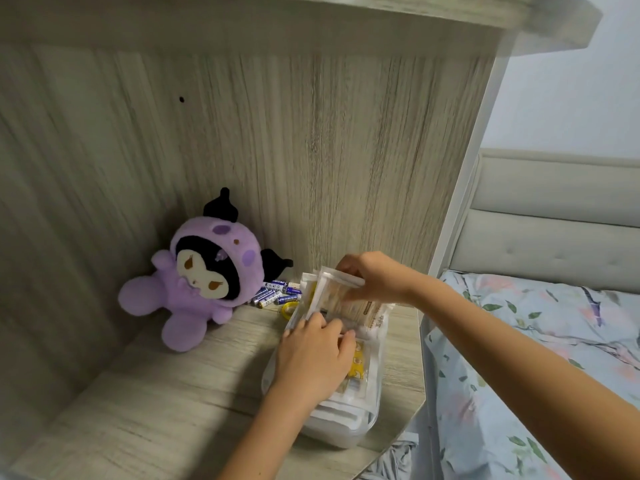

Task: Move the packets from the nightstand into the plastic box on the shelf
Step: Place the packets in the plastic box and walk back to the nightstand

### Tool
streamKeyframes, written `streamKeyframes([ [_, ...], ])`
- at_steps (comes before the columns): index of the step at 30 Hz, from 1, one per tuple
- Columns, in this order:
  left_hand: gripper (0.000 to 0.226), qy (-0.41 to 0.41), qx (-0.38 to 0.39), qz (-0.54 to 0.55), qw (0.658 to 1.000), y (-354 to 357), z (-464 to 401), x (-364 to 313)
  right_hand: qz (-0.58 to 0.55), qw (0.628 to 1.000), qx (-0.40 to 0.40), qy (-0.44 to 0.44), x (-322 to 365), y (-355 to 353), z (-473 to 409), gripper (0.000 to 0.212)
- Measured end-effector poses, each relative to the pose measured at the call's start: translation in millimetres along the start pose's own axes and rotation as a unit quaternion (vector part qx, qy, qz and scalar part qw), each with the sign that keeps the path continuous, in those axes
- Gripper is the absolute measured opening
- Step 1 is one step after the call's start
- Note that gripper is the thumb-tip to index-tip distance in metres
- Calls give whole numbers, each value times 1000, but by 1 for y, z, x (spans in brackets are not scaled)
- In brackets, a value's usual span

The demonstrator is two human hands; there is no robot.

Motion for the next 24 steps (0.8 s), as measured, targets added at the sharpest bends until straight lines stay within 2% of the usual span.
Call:
streamKeyframes([
  [5, 38, -1, -11, -7, 1000, -1, -1, 0, 50, 998, -32, -11, 0, 7, -6, 50],
  [10, 40, -6, -27, -25, 999, -4, -3, -2, 97, 995, -22, -22, 5, 17, -12, 44],
  [17, 52, -27, 21, -33, 999, 0, -8, -1, 76, 996, -53, -16, -1, 25, 1, 47],
  [21, 53, -30, 40, -11, 999, 0, -10, 4, -44, 999, -20, 1, -11, 22, 7, 61],
  [24, 55, -22, 46, 16, 999, -2, -7, 9, -173, 982, -56, 51, -27, 2, 19, 52],
])
Point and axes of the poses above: each hand's wrist, its own z-axis away from the middle knuckle, its own y-axis out of the palm, x = y × z, the point moved 7 cm from there along -z, towards the middle knuckle, and after that the axes turned 4 degrees about -x, right-handed, at the moved point
